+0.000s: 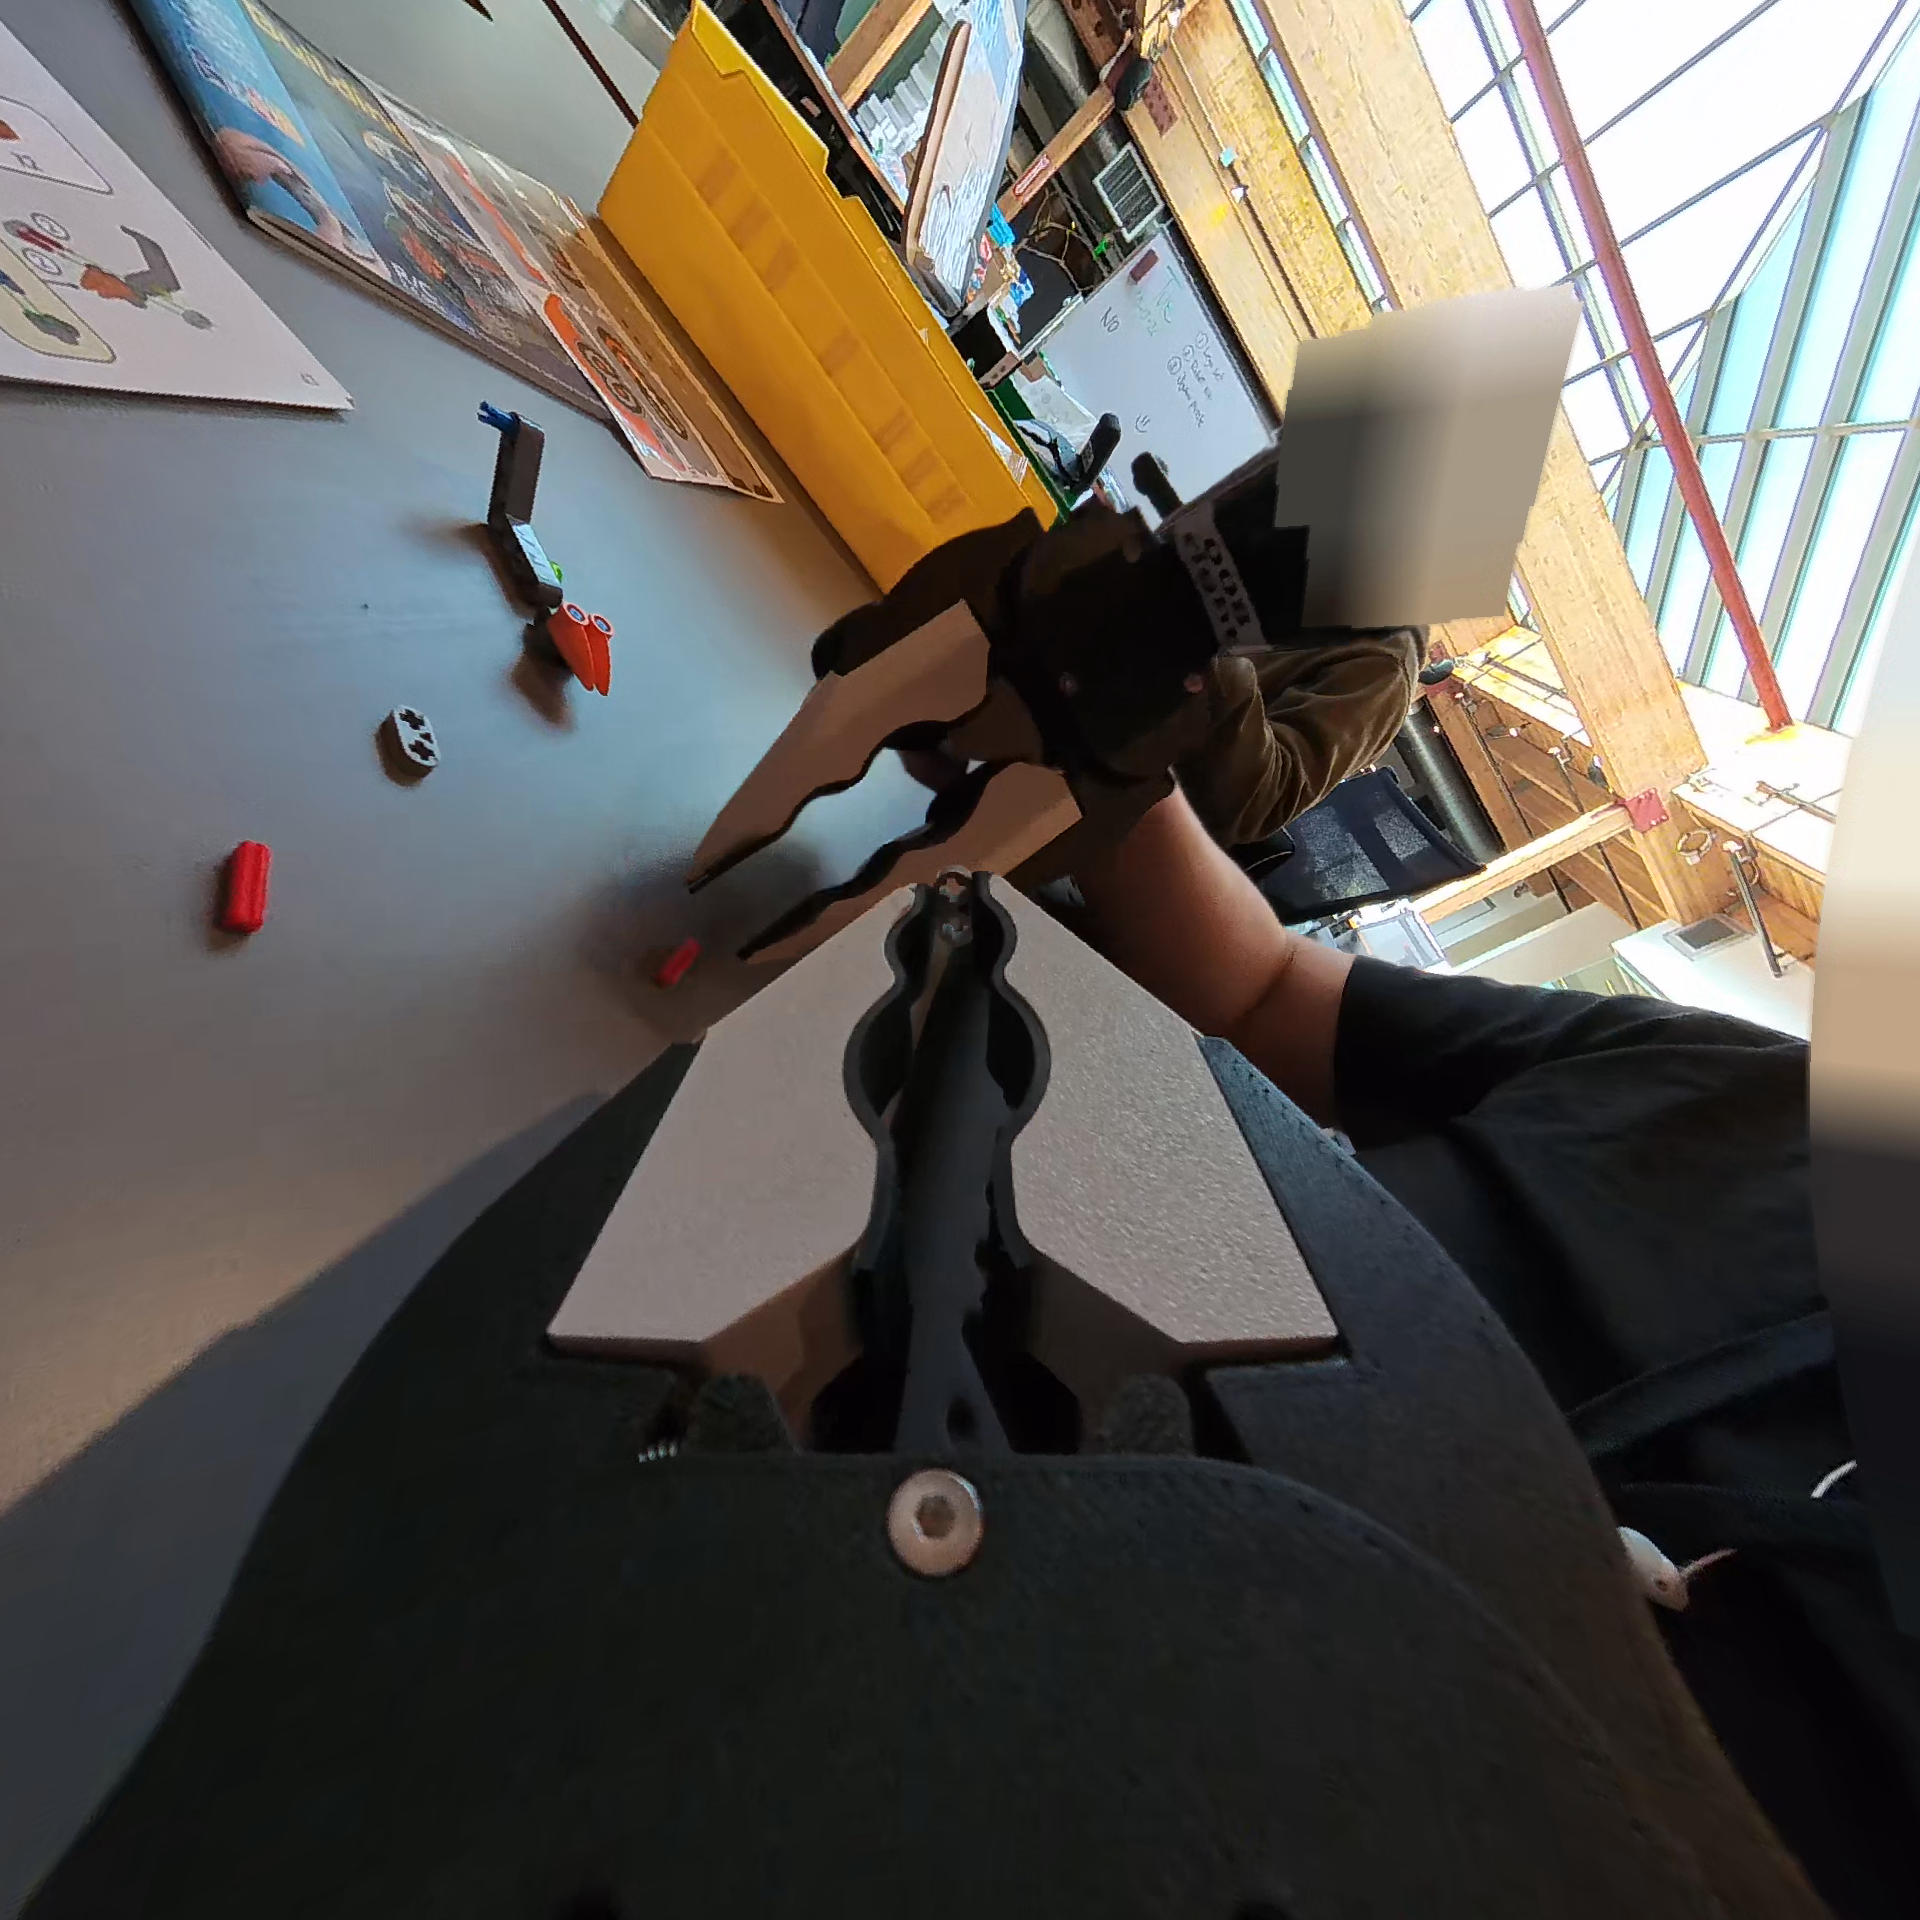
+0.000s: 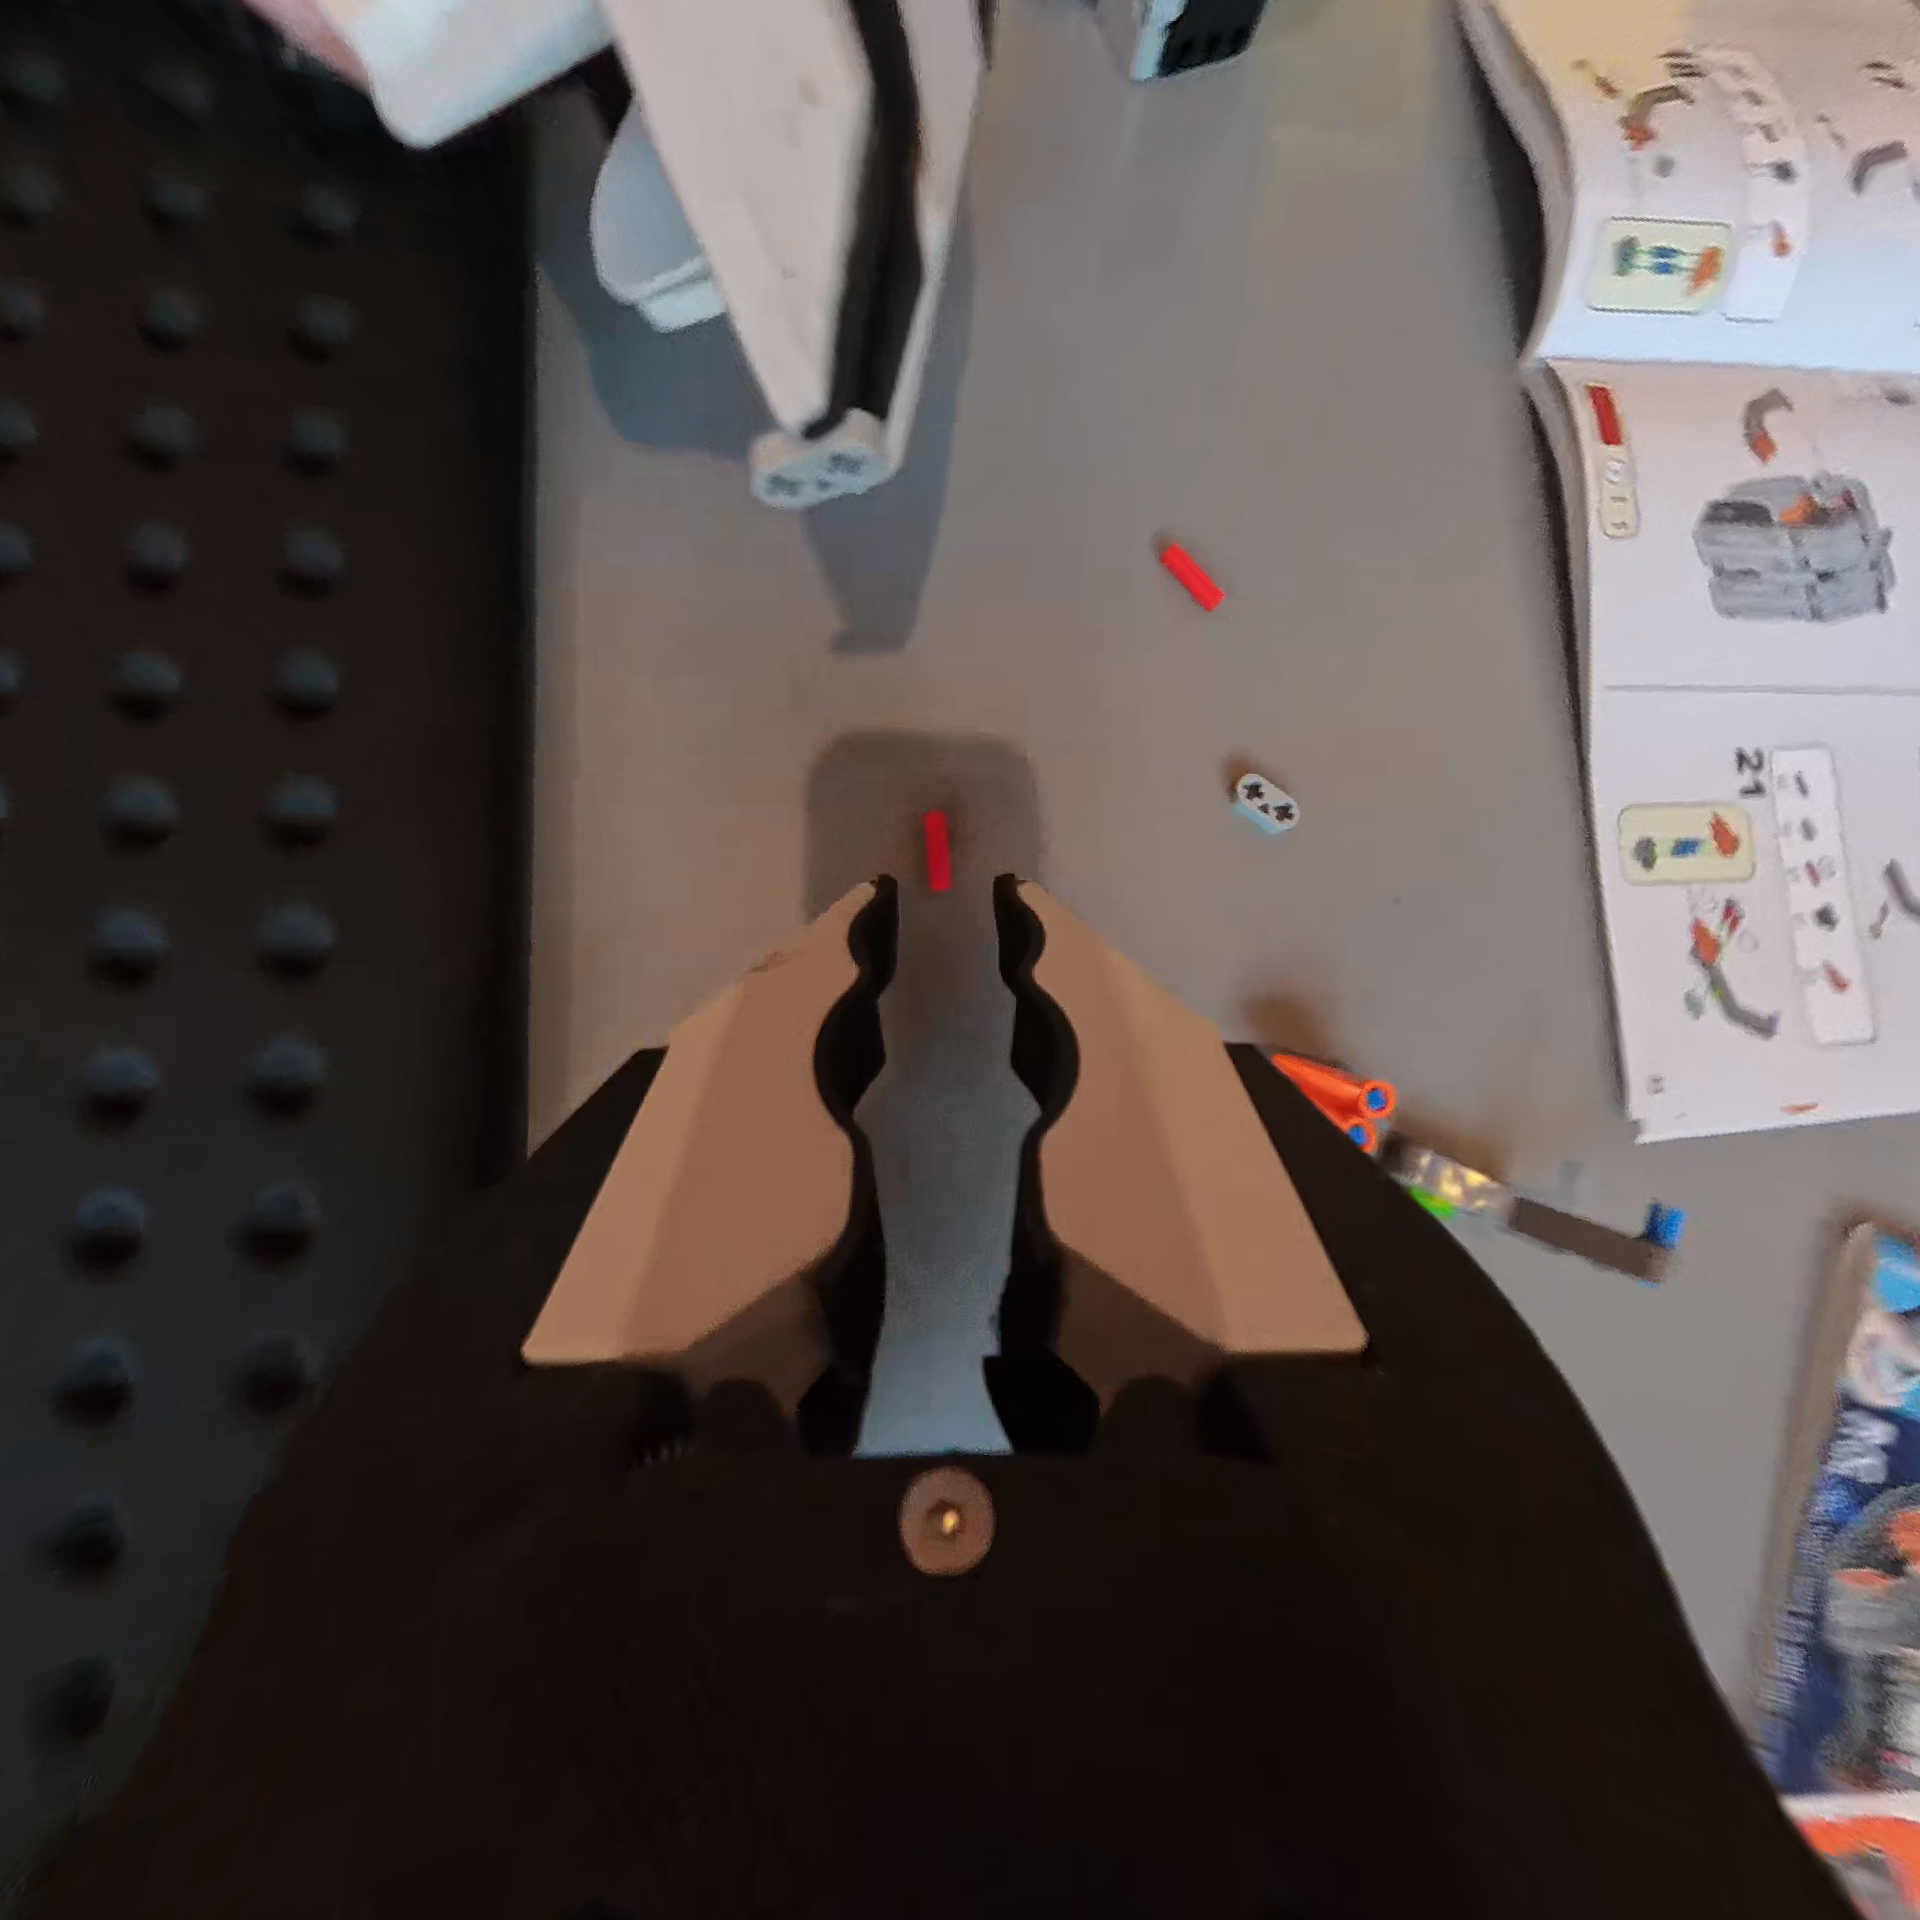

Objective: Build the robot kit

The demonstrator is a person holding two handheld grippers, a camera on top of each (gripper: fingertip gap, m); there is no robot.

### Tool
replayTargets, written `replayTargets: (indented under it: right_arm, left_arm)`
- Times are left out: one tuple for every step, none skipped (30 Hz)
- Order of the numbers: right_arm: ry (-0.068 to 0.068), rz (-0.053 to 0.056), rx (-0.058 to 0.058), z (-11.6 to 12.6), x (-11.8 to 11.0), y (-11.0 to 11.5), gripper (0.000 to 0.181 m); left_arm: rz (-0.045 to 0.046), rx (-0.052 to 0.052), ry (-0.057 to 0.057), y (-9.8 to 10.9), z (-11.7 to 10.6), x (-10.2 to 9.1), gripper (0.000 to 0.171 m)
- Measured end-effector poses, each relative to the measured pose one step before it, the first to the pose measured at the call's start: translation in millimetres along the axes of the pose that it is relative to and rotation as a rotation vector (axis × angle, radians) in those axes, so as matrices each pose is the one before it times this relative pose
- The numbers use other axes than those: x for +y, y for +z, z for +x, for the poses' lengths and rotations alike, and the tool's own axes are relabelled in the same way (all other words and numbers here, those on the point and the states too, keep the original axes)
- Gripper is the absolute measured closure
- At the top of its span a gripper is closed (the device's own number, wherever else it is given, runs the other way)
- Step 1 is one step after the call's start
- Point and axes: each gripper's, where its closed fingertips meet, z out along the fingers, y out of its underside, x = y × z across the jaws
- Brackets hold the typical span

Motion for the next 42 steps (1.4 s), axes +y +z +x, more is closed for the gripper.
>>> replayTargets:
  right_arm:
    - [-0.0467, -0.0497, -0.0089, 0.74, 0.71, -0.95, 0.162]
    - [-0.0385, -0.0482, -0.0161, 0.93, 1.39, -0.10, 0.164]
    - [-0.0216, -0.0428, -0.0286, 0.10, 1.20, 0.68, 0.166]
    - [-0.0136, -0.0305, -0.0322, -0.20, -0.23, 0.75, 0.167]
    - [-0.0091, -0.0181, -0.0284, 0.32, -1.35, 0.77, 0.169]
    - [0.0004, -0.0129, -0.0274, 0.33, -1.59, 0.89, 0.170]
    - [0.0073, -0.0116, -0.0284, -0.19, -1.40, 0.84, 0.171]
    - [0.0110, -0.0081, -0.0329, -1.42, -1.53, 0.91, 0.171]
    - [0.0097, -0.0111, -0.0195, -0.25, -0.87, 0.89, 0.171]
    - [0.0033, -0.0145, -0.0083, 0.39, 0.06, 0.81, 0.170]
    - [-0.0004, -0.0129, -0.0112, -1.11, 0.11, 0.98, 0.171]
    - [0.0018, -0.0058, -0.0068, -0.78, -0.78, 0.77, 0.171]
    - [-0.0001, -0.0055, -0.0030, -0.43, -0.51, 0.78, 0.171]
    - [-0.0028, -0.0088, -0.0003, -0.20, 0.17, 0.88, 0.171]
    - [-0.0045, -0.0075, 0.0014, -0.21, 0.36, 0.83, 0.171]
    - [-0.0024, -0.0103, 0.0022, 0.11, 1.09, 0.91, 0.171]
    - [-0.0011, -0.0124, 0.0037, 0.72, 1.88, 0.98, 0.171]
    - [0.0000, -0.0096, 0.0012, 0.45, 1.73, 0.77, 0.171]
    - [0.0032, -0.0029, -0.0030, 0.07, 0.90, 0.78, 0.171]
    - [0.0022, 0.0067, -0.0003, 0.38, -0.59, 0.12, 0.172]
    - [-0.0010, 0.0068, 0.0020, 0.30, -0.66, 0.06, 0.172]
    - [-0.0029, 0.0004, 0.0034, 0.29, 0.24, 0.36, 0.173]
    - [-0.0036, 0.0034, 0.0012, -0.09, -0.32, -0.02, 0.173]
    - [-0.0007, 0.0014, 0.0023, 0.20, 0.01, 0.24, 0.173]
    - [-0.0015, -0.0008, 0.0049, 0.63, 0.35, 0.18, 0.175]
    - [-0.0091, 0.0038, 0.0037, 0.35, -0.15, 0.02, 0.176]
    - [-0.0076, 0.0049, 0.0013, -0.09, -0.61, 0.21, 0.177]
    - [-0.0019, 0.0058, 0.0012, -0.27, -0.75, 0.27, 0.177]
    - [-0.0031, 0.0029, 0.0024, -0.25, -0.34, 0.06, 0.177]
    - [-0.0173, 0.0020, 0.0100, 0.11, -0.27, -0.01, 0.177]
    - [-0.0299, 0.0090, 0.0323, 2.18, -0.79, -0.13, 0.178]
    - [-0.0327, 0.0113, 0.0383, 2.32, -0.19, -0.22, 0.178]
    - [-0.0272, 0.0161, 0.0407, 2.32, -0.34, -1.04, 0.177]
    - [-0.0174, 0.0372, 0.0357, 0.86, -2.75, -2.68, 0.178]
    - [-0.0020, 0.0535, 0.0392, 1.45, -4.89, -4.71, 0.178]
    - [0.0006, 0.0609, 0.0519, 3.32, -6.24, -6.47, 0.178]
    - [-0.0072, 0.0552, 0.0519, 3.10, -5.80, -7.03, 0.178]
    - [-0.0103, 0.0395, 0.0597, 4.08, -4.03, -6.69, 0.178]
    - [-0.0131, 0.0319, 0.0400, 1.43, -2.96, -5.26, 0.178]
    - [-0.0116, 0.0297, 0.0305, 0.44, -2.89, -4.09, 0.179]
    - [-0.0091, 0.0278, 0.0305, 0.75, -2.67, -3.00, 0.179]
    - [-0.0074, 0.0255, 0.0215, -0.04, -2.47, -2.35, 0.178]
  left_arm:
    - [0.00608, 0.0025, 0.0023, -0.62, 0.54, -0.92, 0.167]
    - [0.00867, 0.0030, 0.0058, -0.87, 1.13, -1.26, 0.166]
    - [0.01213, 0.0038, 0.0103, -1.23, 1.74, -1.99, 0.166]
    - [0.01742, 0.0020, 0.0160, -1.67, 2.05, -2.70, 0.166]
    - [0.02343, 0.0009, 0.0226, -2.12, 2.58, -3.65, 0.166]
    - [0.02509, 0.0007, 0.0259, -2.47, 2.85, -4.07, 0.166]
    - [0.02415, -0.0004, 0.0243, -2.47, 2.44, -3.95, 0.167]
    - [0.02154, -0.0024, 0.0200, -2.25, 1.60, -3.47, 0.167]
    - [0.01531, -0.0102, 0.0128, -2.01, -0.28, -2.53, 0.167]
    - [0.00883, -0.0269, 0.0051, -1.98, -3.78, -1.29, 0.167]
    - [0.00963, -0.0157, 0.0016, -1.72, -2.51, -1.44, 0.167]
    - [0.00880, 0.0078, -0.0003, -1.00, 1.13, -1.51, 0.167]
    - [0.00397, 0.0079, -0.0004, -0.39, 1.26, -0.73, 0.167]
    - [-0.00056, 0.0013, -0.0003, 0.05, 0.17, 0.19, 0.167]
    - [-0.00446, 0.0032, -0.0026, 0.39, 0.29, 0.88, 0.167]
    - [-0.00628, 0.0042, -0.0034, 0.58, 0.42, 0.95, 0.167]
    - [-0.00531, 0.0034, -0.0030, 0.51, 0.31, 0.83, 0.167]
    - [-0.00271, 0.0041, -0.0018, 0.34, 0.59, 0.57, 0.167]
    - [-0.00084, 0.0036, -0.0009, 0.03, 0.53, 0.22, 0.166]
    - [-0.00038, 0.0018, -0.0007, -0.03, 0.23, 0.13, 0.167]
    - [-0.00117, 0.0020, -0.0023, 0.05, 0.27, 0.28, 0.166]
    - [-0.00153, 0.0031, -0.0029, 0.19, 0.29, 0.31, 0.167]
    - [-0.00218, 0.0015, -0.0027, 0.19, -0.08, 0.42, 0.166]
    - [-0.00260, 0.0000, -0.0028, 0.16, -0.28, 0.47, 0.166]
    - [-0.00209, 0.0001, -0.0027, 0.20, -0.21, 0.33, 0.166]
    - [-0.00131, -0.0009, -0.0025, 0.16, -0.46, 0.26, 0.167]
    - [-0.00113, -0.0002, -0.0030, 0.08, -0.36, 0.20, 0.166]
    - [-0.00191, 0.0002, -0.0037, 0.16, -0.36, 0.35, 0.166]
    - [-0.00250, -0.0007, -0.0041, 0.25, -0.56, 0.47, 0.166]
    - [-0.00275, -0.0015, -0.0039, 0.23, -0.70, 0.50, 0.166]
    - [-0.00470, -0.0015, -0.0045, 0.45, -0.68, 0.73, 0.166]
    - [-0.00780, -0.0004, -0.0066, 0.72, -0.67, 1.30, 0.166]
    - [-0.01193, 0.0007, -0.0096, 1.09, -0.83, 2.04, 0.166]
    - [-0.01508, 0.0037, -0.0109, 1.36, -0.31, 2.59, 0.166]
    - [-0.01464, 0.0068, -0.0089, 1.44, 0.28, 2.36, 0.166]
    - [-0.01179, 0.0047, -0.0061, 1.34, 0.03, 1.94, 0.166]
    - [-0.00911, 0.0016, -0.0044, 0.95, -0.26, 1.40, 0.166]
    - [-0.00722, 0.0007, -0.0050, 0.85, -0.63, 1.11, 0.166]
    - [-0.00739, 0.0029, -0.0071, 0.81, -0.40, 1.02, 0.167]
    - [-0.00757, 0.0053, -0.0082, 1.02, -0.15, 1.13, 0.167]
    - [-0.00729, 0.0026, -0.0067, 1.06, -0.35, 1.11, 0.167]
    - [-0.00812, -0.0018, -0.0036, 0.88, -0.78, 1.23, 0.167]
